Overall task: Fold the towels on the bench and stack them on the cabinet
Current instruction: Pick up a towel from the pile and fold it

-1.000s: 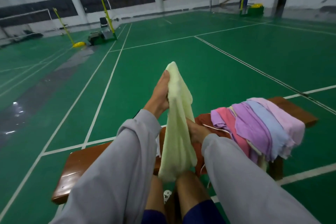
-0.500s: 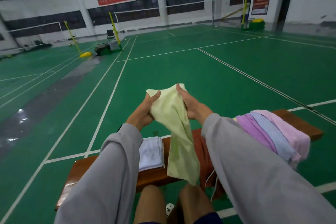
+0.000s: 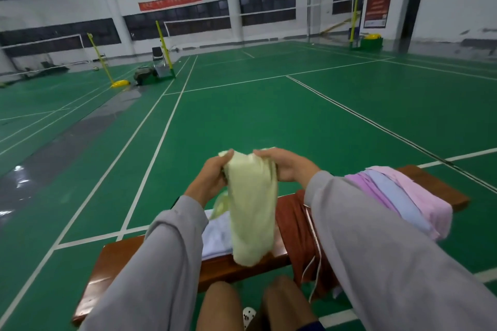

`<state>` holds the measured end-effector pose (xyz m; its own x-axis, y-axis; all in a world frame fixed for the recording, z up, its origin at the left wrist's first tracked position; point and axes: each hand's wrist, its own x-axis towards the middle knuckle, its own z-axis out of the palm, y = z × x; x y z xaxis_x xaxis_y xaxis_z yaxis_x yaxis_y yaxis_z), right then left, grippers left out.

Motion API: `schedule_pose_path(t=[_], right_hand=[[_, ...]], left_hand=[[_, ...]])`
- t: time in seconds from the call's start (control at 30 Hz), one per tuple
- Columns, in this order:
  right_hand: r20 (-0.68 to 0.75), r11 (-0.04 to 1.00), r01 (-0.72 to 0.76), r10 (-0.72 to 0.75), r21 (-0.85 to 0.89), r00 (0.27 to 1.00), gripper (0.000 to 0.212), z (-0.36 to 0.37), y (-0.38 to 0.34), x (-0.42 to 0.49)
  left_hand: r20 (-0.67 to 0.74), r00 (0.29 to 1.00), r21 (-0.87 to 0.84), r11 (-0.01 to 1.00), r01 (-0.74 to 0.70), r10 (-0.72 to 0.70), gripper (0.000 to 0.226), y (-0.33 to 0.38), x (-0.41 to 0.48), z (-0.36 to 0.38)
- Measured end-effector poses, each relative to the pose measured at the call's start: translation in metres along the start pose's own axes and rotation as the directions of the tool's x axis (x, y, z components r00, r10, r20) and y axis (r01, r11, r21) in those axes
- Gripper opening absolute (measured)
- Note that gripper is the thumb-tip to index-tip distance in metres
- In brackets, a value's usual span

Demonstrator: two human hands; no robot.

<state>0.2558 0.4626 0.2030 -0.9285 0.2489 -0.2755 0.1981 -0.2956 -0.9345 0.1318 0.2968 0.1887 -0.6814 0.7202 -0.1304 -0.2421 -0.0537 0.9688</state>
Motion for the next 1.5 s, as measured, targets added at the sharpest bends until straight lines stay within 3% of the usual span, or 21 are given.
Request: schedule_pose_path(t=[0.03, 0.13, 0.2, 0.27, 0.3, 0.33, 0.4, 0.5, 0.6, 0.73, 0.8, 0.87, 0.97, 1.03, 1.1, 1.27, 1.4, 1.5], right_hand=[[-0.046, 0.991, 0.064, -0.059, 0.115, 0.997, 0.021, -0.002, -0.006, -0.001], [-0.149, 0.882, 0.207, -0.158, 0.423, 0.976, 0.034, -0.008, -0.018, -0.002], [-0.156, 0.928, 0.127, -0.076, 0.351, 0.985, 0.036, -0.007, -0.012, 0.0], [-0.162, 0.973, 0.017, 0.021, 0.231, 0.987, 0.022, -0.01, -0.008, 0.005], [-0.233, 0.977, 0.017, 0.034, 0.213, 0.972, 0.019, -0.015, -0.011, 0.01], [-0.335, 0.974, 0.064, 0.014, 0.219, 0.942, 0.027, -0.024, -0.016, 0.017], [-0.533, 0.961, 0.154, -0.007, 0.231, 0.846, 0.062, -0.04, -0.032, 0.027], [-0.703, 0.95, 0.249, -0.048, 0.188, 0.71, 0.059, -0.044, -0.046, 0.017], [-0.752, 0.96, 0.255, -0.084, 0.115, 0.654, 0.065, -0.052, -0.049, 0.017], [-0.728, 0.97, 0.241, -0.15, 0.022, 0.669, 0.067, -0.05, -0.072, 0.016], [-0.706, 0.966, 0.255, -0.159, 0.031, 0.69, 0.054, -0.049, -0.081, 0.019], [-0.667, 0.978, 0.206, -0.178, -0.038, 0.723, 0.034, -0.042, -0.082, 0.019], [-0.636, 0.977, 0.18, -0.211, -0.114, 0.742, 0.028, -0.032, -0.089, 0.014], [-0.645, 0.964, 0.254, -0.246, -0.081, 0.724, 0.024, -0.033, -0.098, 0.013], [-0.684, 0.962, 0.226, -0.268, -0.153, 0.679, 0.018, -0.039, -0.104, 0.013], [-0.703, 0.95, 0.142, -0.302, -0.278, 0.644, 0.023, -0.057, -0.107, 0.007], [-0.677, 0.916, 0.03, -0.318, -0.401, 0.664, 0.023, -0.063, -0.105, 0.01], [-0.621, 0.845, -0.01, -0.385, -0.535, 0.683, 0.023, -0.06, -0.11, 0.009]], left_hand=[[-0.057, 0.997, -0.093, 0.994, -0.052, 0.047, 0.028, 0.006, 0.006, -0.003], [-0.131, 0.982, -0.262, 0.95, -0.168, 0.137, 0.035, 0.025, 0.017, -0.018], [-0.094, 0.99, -0.262, 0.957, -0.127, 0.106, 0.03, 0.024, 0.02, -0.025], [-0.097, 0.995, -0.23, 0.971, -0.061, 0.039, 0.017, 0.023, 0.022, -0.028], [-0.111, 0.993, -0.213, 0.975, -0.063, 0.04, 0.014, 0.026, 0.022, -0.028], [-0.15, 0.986, -0.18, 0.979, -0.099, 0.072, 0.011, 0.031, 0.024, -0.031], [-0.265, 0.953, -0.089, 0.98, -0.176, 0.147, 0.013, 0.045, 0.028, -0.039], [-0.364, 0.914, -0.004, 0.981, -0.193, 0.178, 0.018, 0.057, 0.032, -0.05], [-0.439, 0.885, -0.01, 0.984, -0.181, 0.158, 0.018, 0.064, 0.036, -0.053], [-0.526, 0.836, -0.008, 0.982, -0.186, 0.155, 0.023, 0.08, 0.043, -0.056], [-0.554, 0.819, 0.008, 0.984, -0.177, 0.152, 0.032, 0.086, 0.044, -0.059], [-0.528, 0.834, 0.009, 0.983, -0.181, 0.159, 0.029, 0.085, 0.045, -0.063], [-0.466, 0.864, 0.046, 0.98, -0.193, 0.192, 0.023, 0.09, 0.039, -0.064], [-0.473, 0.852, 0.06, 0.973, -0.221, 0.223, 0.027, 0.096, 0.037, -0.066], [-0.501, 0.828, 0.079, 0.966, -0.245, 0.251, 0.026, 0.102, 0.035, -0.071], [-0.491, 0.835, 0.091, 0.967, -0.236, 0.25, 0.025, 0.106, 0.032, -0.086], [-0.462, 0.848, 0.062, 0.963, -0.262, 0.261, 0.024, 0.109, 0.029, -0.082], [-0.44, 0.843, 0.106, 0.95, -0.294, 0.31, 0.01, 0.113, 0.027, -0.075]])
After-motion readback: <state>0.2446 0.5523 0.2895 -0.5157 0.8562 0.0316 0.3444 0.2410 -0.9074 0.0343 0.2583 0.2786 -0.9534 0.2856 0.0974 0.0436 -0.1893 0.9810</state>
